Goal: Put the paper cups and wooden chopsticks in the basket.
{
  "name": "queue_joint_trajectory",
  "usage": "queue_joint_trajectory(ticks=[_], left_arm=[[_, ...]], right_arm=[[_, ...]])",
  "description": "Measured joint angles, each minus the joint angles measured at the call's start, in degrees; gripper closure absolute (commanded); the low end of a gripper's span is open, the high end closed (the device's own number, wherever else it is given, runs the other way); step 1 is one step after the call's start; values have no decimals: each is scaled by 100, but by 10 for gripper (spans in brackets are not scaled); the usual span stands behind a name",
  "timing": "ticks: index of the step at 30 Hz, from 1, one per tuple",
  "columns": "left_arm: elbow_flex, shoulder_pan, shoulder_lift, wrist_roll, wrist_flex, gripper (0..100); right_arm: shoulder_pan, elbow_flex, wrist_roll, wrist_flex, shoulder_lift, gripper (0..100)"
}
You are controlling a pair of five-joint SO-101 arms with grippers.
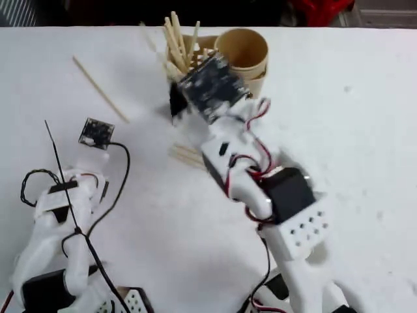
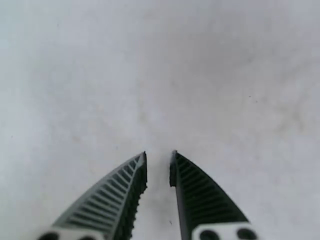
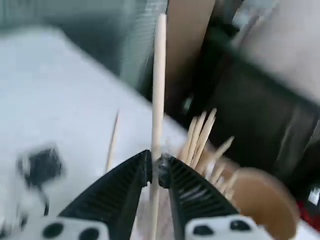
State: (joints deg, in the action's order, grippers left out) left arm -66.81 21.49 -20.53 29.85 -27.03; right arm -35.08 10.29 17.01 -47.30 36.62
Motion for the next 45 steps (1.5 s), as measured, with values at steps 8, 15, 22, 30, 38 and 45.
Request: queue_joint_trajectory(ticks=[8,15,22,30,38,45], left_arm=[[0,0,0,0,0,902],[0,0,0,0,0,902],[0,0,0,0,0,902],[0,0,0,0,0,902],[0,0,0,0,0,902],[0,0,0,0,0,902]], right_arm=[[18,-1301,-70,1820,-1679,978],[651,-1749,-123,2365,-2910,980],[738,-1802,-255,2470,-3138,980],[756,-1802,-923,3007,-3138,978],[747,-1829,-958,3367,-3411,977],[747,-1837,-993,3385,-3569,890]])
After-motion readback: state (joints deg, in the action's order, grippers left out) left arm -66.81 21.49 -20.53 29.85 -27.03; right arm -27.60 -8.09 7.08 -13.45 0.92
